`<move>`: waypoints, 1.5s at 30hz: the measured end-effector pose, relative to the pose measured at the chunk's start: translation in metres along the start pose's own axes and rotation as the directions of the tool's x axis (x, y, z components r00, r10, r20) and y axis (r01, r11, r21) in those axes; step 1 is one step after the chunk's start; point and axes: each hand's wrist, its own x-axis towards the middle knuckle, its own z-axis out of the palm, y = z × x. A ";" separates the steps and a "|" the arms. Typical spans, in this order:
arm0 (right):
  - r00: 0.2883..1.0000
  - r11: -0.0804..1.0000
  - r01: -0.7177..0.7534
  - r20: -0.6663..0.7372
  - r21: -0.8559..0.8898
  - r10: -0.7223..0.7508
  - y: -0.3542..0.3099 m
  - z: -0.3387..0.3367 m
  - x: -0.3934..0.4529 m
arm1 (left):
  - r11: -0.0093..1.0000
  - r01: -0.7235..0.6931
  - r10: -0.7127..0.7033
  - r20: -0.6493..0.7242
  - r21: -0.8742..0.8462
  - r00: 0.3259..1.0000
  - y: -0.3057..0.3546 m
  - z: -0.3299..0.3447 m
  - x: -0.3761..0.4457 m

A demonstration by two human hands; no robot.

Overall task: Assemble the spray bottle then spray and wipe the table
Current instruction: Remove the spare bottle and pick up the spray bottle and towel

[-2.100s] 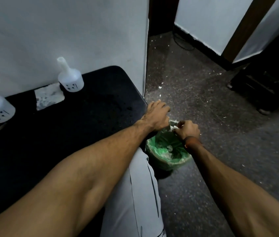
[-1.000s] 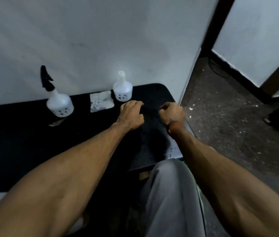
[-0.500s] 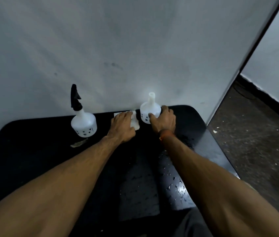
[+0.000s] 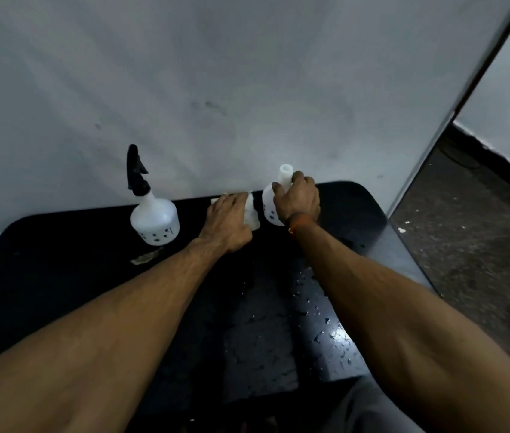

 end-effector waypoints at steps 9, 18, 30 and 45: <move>0.989 0.998 -0.060 -0.137 -0.001 0.059 0.078 -0.094 -0.029 | 0.996 -0.081 0.079 0.112 0.020 0.991 0.086 0.015 -0.023; 0.932 0.970 -0.236 -0.271 0.052 0.241 0.181 -0.200 -0.073 | 0.965 -0.261 0.254 0.239 -0.003 0.937 0.217 0.052 -0.052; 0.838 0.897 -0.437 -0.334 0.065 0.432 0.317 -0.250 -0.134 | 0.882 -0.471 0.448 0.336 -0.014 0.828 0.331 0.119 -0.084; 0.780 0.791 -0.612 -0.147 0.024 0.608 0.381 -0.202 -0.161 | 0.819 -0.574 0.540 0.343 -0.002 0.768 0.329 0.184 -0.076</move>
